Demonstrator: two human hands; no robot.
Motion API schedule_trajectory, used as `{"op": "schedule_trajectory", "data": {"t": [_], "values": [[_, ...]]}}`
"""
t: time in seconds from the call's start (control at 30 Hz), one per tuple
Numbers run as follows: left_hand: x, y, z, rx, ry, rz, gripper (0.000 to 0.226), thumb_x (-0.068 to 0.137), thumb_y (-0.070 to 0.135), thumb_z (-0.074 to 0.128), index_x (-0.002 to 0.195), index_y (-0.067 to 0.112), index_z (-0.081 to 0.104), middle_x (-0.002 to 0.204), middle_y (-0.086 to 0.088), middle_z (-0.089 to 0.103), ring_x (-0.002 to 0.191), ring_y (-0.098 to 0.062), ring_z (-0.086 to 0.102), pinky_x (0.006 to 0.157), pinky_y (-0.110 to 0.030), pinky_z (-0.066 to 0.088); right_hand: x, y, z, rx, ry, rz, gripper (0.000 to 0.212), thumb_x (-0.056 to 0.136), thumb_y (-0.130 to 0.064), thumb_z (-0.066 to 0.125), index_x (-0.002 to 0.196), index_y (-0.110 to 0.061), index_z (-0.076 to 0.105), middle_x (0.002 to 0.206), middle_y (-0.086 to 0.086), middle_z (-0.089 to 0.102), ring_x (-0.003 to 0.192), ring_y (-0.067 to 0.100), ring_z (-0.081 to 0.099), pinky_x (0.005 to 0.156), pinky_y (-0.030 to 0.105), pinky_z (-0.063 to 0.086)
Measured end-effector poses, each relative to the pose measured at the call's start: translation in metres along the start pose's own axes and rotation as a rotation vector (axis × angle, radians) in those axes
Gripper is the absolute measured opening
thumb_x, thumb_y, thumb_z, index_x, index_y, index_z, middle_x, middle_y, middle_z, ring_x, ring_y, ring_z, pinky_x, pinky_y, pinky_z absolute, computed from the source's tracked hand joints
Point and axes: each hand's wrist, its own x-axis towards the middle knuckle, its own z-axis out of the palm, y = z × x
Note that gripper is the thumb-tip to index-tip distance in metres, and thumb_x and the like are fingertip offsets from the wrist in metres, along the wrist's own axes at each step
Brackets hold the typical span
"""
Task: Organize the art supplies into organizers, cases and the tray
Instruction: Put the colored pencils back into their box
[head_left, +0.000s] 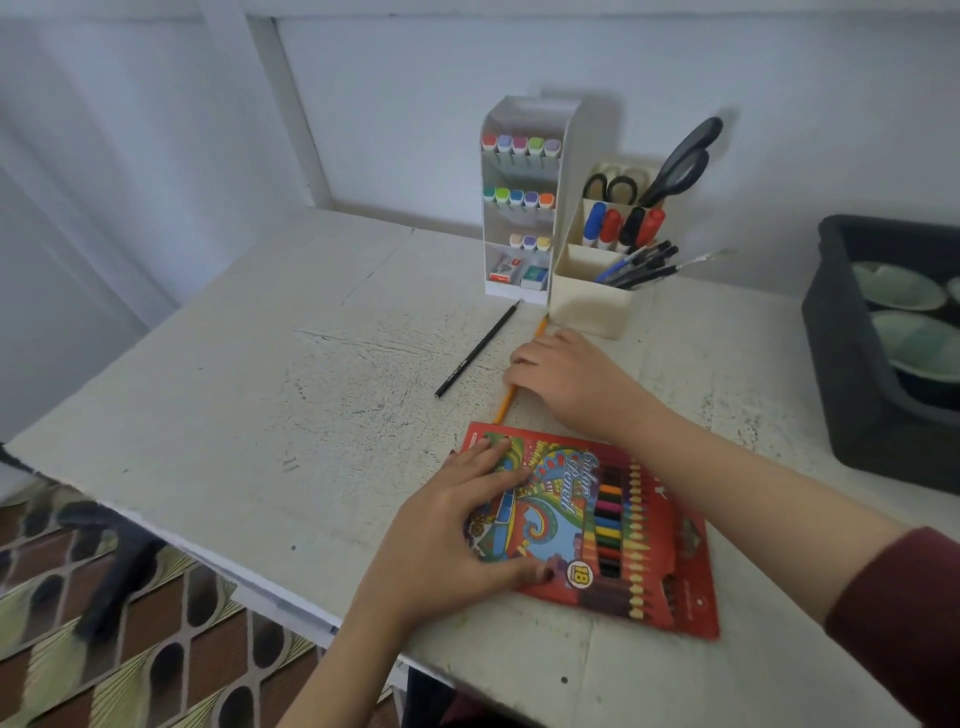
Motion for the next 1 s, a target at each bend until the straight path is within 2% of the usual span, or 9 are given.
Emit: {"op": "schedule_trajectory", "data": {"t": [0.13, 0.33, 0.53, 0.6, 0.73, 0.77, 0.83, 0.9, 1.0], "values": [[0.000, 0.001, -0.001, 0.016, -0.010, 0.004, 0.080, 0.057, 0.075, 0.064, 0.130, 0.048, 0.047, 0.143, 0.033, 0.023, 0.134, 0.019, 0.011, 0.105, 0.000, 0.002, -0.003, 0.005, 0.002, -0.009, 0.020, 0.014, 0.018, 0.086, -0.003, 0.051, 0.090, -0.015, 0.064, 0.090, 0.004, 0.063, 0.085, 0.025, 0.056, 0.078, 0.038, 0.044], [0.000, 0.003, -0.001, -0.005, -0.011, -0.009, 0.078, 0.055, 0.076, 0.064, 0.127, 0.052, 0.046, 0.141, 0.036, 0.023, 0.134, 0.020, 0.011, 0.105, 0.000, 0.002, -0.006, 0.007, 0.002, -0.002, 0.063, -0.018, 0.024, 0.079, 0.003, 0.063, 0.094, -0.016, 0.065, 0.095, 0.005, 0.064, 0.084, 0.024, 0.059, 0.073, 0.035, 0.045], [-0.002, 0.004, -0.002, 0.008, -0.017, -0.009, 0.079, 0.055, 0.077, 0.062, 0.128, 0.052, 0.046, 0.139, 0.038, 0.019, 0.132, 0.023, 0.009, 0.104, 0.001, 0.000, -0.001, 0.009, -0.003, -0.005, 0.027, -0.068, 0.024, 0.075, 0.005, 0.064, 0.092, -0.013, 0.066, 0.094, 0.008, 0.064, 0.083, 0.027, 0.059, 0.069, 0.037, 0.047], [-0.002, 0.005, -0.002, 0.011, -0.023, -0.010, 0.078, 0.056, 0.077, 0.061, 0.128, 0.053, 0.044, 0.137, 0.041, 0.016, 0.128, 0.028, 0.005, 0.102, 0.003, -0.001, -0.001, 0.008, -0.004, -0.027, 0.013, -0.091, 0.023, 0.078, 0.005, 0.059, 0.093, -0.011, 0.066, 0.094, 0.011, 0.064, 0.083, 0.029, 0.059, 0.069, 0.039, 0.049], [-0.001, 0.005, -0.003, 0.014, -0.028, -0.019, 0.077, 0.056, 0.078, 0.061, 0.127, 0.056, 0.043, 0.135, 0.044, 0.014, 0.125, 0.031, 0.002, 0.100, 0.005, -0.003, 0.003, 0.008, -0.008, -0.056, 0.015, -0.151, 0.042, 0.080, -0.006, 0.026, 0.094, -0.011, 0.066, 0.098, 0.016, 0.064, 0.084, 0.032, 0.060, 0.069, 0.041, 0.051], [-0.002, 0.005, -0.003, 0.015, -0.030, -0.021, 0.077, 0.056, 0.078, 0.061, 0.127, 0.056, 0.042, 0.134, 0.045, 0.014, 0.124, 0.031, 0.002, 0.100, 0.005, -0.003, 0.004, 0.008, -0.009, -0.062, 0.021, -0.165, 0.040, 0.079, -0.005, 0.029, 0.094, -0.011, 0.066, 0.098, 0.017, 0.065, 0.084, 0.032, 0.061, 0.069, 0.041, 0.052], [-0.002, 0.005, -0.003, 0.014, -0.034, -0.026, 0.076, 0.056, 0.077, 0.062, 0.126, 0.057, 0.042, 0.136, 0.044, 0.015, 0.125, 0.031, 0.003, 0.100, 0.004, -0.003, 0.005, 0.006, -0.010, -0.050, 0.035, -0.173, 0.030, 0.076, 0.004, 0.050, 0.096, -0.010, 0.067, 0.102, 0.019, 0.065, 0.086, 0.034, 0.063, 0.071, 0.040, 0.051], [-0.002, 0.004, -0.002, 0.018, -0.036, -0.026, 0.075, 0.056, 0.078, 0.061, 0.125, 0.059, 0.042, 0.137, 0.042, 0.016, 0.126, 0.029, 0.004, 0.101, 0.004, -0.002, 0.008, 0.004, -0.010, -0.011, 0.093, -0.141, 0.036, 0.070, 0.008, 0.068, 0.100, -0.012, 0.067, 0.103, 0.016, 0.066, 0.088, 0.031, 0.063, 0.073, 0.037, 0.051], [-0.001, 0.003, -0.002, 0.036, -0.041, -0.026, 0.075, 0.057, 0.079, 0.060, 0.126, 0.059, 0.040, 0.137, 0.043, 0.014, 0.126, 0.030, 0.002, 0.100, 0.004, -0.003, 0.013, -0.006, -0.018, 0.037, 0.144, -0.069, 0.031, 0.078, 0.002, 0.066, 0.104, -0.013, 0.063, 0.088, 0.005, 0.067, 0.078, 0.024, 0.062, 0.068, 0.031, 0.047]]}}
